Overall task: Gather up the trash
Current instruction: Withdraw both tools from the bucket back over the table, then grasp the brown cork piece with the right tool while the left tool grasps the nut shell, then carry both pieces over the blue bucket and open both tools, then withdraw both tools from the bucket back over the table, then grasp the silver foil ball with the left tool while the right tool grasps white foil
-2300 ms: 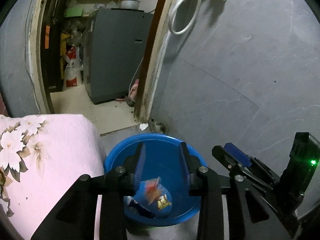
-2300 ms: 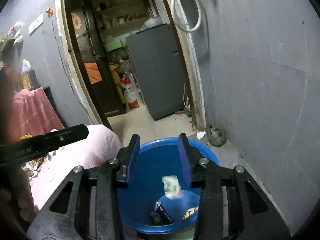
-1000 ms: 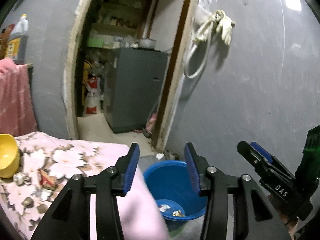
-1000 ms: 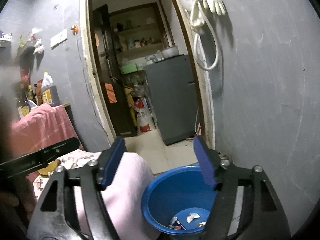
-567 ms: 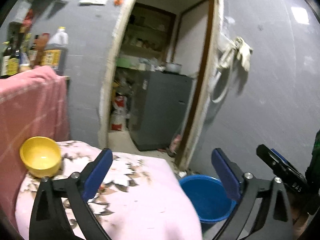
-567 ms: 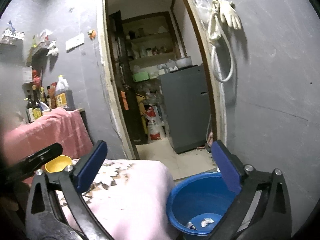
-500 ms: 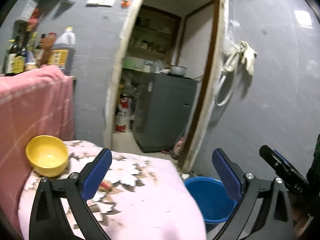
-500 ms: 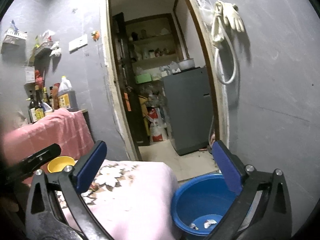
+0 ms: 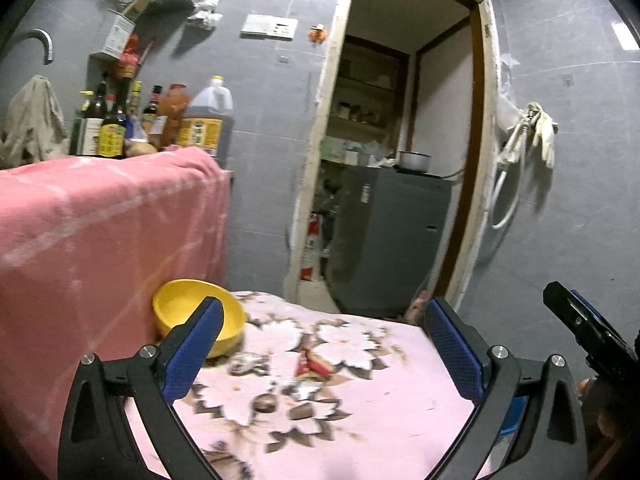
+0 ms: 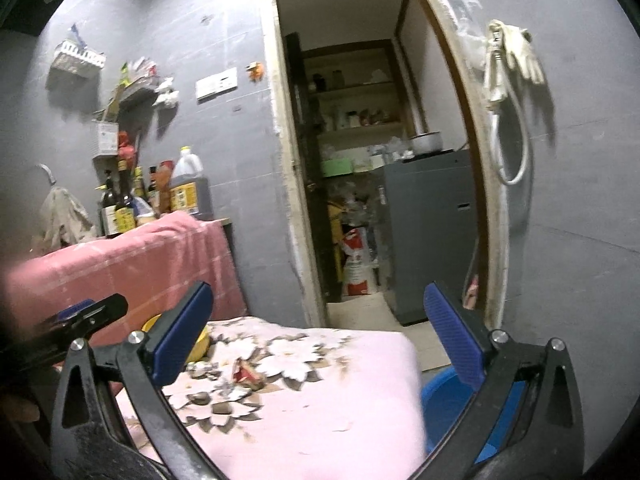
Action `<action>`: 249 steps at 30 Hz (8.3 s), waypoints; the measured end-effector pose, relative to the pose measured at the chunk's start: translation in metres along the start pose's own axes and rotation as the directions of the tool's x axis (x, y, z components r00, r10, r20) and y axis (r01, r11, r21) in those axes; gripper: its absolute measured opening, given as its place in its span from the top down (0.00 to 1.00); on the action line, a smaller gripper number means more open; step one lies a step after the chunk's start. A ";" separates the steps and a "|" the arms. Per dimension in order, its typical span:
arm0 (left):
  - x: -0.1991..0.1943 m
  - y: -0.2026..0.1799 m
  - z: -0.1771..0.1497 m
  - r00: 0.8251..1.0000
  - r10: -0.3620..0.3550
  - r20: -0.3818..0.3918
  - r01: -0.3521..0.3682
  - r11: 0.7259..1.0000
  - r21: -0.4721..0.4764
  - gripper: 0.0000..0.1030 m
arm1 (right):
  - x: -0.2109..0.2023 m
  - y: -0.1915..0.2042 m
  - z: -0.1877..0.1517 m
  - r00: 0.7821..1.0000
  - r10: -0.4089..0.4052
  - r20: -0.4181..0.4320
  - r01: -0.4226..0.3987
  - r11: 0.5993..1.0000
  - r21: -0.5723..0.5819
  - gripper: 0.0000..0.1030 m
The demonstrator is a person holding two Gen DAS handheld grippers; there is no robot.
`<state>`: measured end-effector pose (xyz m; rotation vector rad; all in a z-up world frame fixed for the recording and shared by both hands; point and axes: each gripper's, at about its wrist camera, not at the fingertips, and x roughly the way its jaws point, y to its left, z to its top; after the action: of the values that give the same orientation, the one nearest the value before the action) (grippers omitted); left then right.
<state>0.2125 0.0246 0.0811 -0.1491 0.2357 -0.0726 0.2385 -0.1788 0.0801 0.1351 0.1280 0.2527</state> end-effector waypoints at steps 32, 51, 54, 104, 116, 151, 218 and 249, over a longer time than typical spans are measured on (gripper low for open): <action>0.063 0.110 -0.073 0.947 0.178 -0.268 -0.211 0.973 -0.098 0.05 | 0.135 0.076 -0.105 0.871 0.135 -0.473 -0.200 0.976 -0.089 0.04; 0.097 0.116 -0.091 0.887 0.074 -0.455 -0.156 0.977 -0.145 0.34 | 0.189 0.106 -0.159 0.653 0.204 -0.730 -0.344 0.938 -0.046 0.66; 0.102 0.111 -0.092 0.878 0.036 -0.477 -0.124 0.980 -0.155 0.37 | 0.186 0.102 -0.157 0.660 0.210 -0.721 -0.341 0.939 -0.038 0.66; 0.099 0.024 -0.045 0.952 -0.129 -0.277 0.100 0.988 -0.117 0.76 | 0.120 0.028 -0.080 0.885 0.209 -0.417 -0.233 0.972 -0.009 0.62; 0.074 -0.076 0.011 0.960 -0.279 -0.025 0.279 0.960 0.000 0.76 | 0.028 -0.031 0.004 0.998 0.069 -0.004 -0.069 0.996 -0.064 0.62; 0.172 -0.276 -0.062 0.816 -0.434 -0.383 0.527 0.831 0.180 0.76 | -0.001 -0.220 -0.047 0.964 -0.218 -0.154 0.238 0.963 0.124 0.62; 0.061 -0.033 0.005 0.989 -0.120 -0.091 0.116 0.992 -0.047 0.05 | 0.018 -0.046 0.003 0.996 -0.087 -0.029 0.088 0.995 0.039 0.00; 0.077 0.090 -0.056 0.981 0.148 -0.124 -0.150 0.989 -0.009 0.04 | 0.116 0.069 -0.070 0.972 0.154 -0.176 -0.183 0.969 -0.165 0.00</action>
<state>0.2786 0.0987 -0.0043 -0.1450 0.3702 0.0693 0.3235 -0.0746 0.0094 -0.0555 0.2548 0.4441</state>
